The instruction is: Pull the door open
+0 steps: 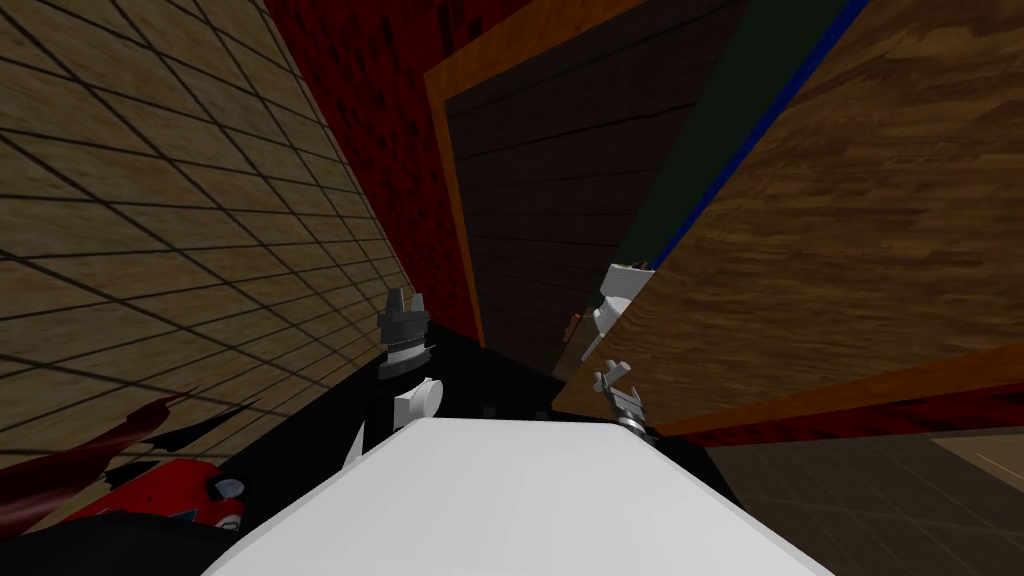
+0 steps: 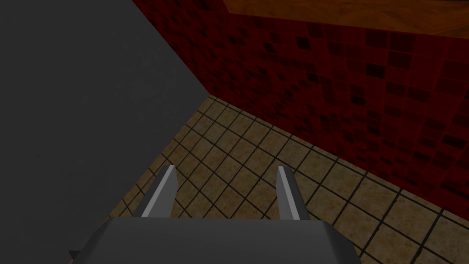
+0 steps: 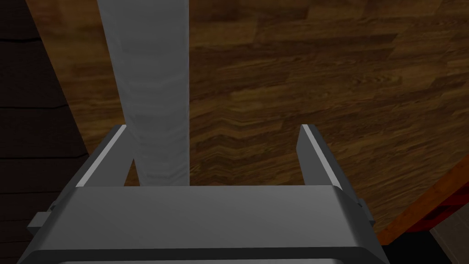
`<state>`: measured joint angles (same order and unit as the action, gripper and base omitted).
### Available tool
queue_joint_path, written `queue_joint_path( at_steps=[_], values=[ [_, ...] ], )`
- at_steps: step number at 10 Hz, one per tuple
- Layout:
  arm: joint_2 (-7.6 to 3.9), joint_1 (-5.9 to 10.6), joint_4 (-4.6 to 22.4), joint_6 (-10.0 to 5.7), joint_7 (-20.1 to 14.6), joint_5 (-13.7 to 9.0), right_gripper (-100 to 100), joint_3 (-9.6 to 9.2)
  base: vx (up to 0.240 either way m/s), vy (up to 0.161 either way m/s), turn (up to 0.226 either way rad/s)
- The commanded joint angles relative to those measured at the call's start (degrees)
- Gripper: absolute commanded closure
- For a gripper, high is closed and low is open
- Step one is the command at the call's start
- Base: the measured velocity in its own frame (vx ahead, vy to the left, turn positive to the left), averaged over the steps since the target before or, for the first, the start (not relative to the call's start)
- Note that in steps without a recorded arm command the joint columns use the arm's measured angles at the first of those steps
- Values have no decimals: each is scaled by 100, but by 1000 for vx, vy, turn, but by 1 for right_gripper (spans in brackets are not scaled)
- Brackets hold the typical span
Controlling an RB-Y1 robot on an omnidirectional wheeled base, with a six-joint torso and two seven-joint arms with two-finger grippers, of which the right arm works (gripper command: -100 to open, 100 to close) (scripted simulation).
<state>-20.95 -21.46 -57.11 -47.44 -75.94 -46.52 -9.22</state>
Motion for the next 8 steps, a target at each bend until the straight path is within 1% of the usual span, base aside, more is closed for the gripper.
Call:
queue_joint_path(
  at_steps=[1, 2, 3, 5, 8],
  values=[
    [-94, -65, 181, -8, 13, -70, 100, 161, 0, 15, -16],
    [-94, -65, 181, -8, 13, -70, 100, 161, -17, 8, 0],
    [-119, -101, 231, -21, 18, -108, 100, 158, -56, 8, 9],
    [-119, -101, 231, -21, 18, -108, 100, 158, -57, 7, -20],
    [-119, -101, 231, -21, 18, -108, 100, 158, -19, -5, -8]
  ],
)
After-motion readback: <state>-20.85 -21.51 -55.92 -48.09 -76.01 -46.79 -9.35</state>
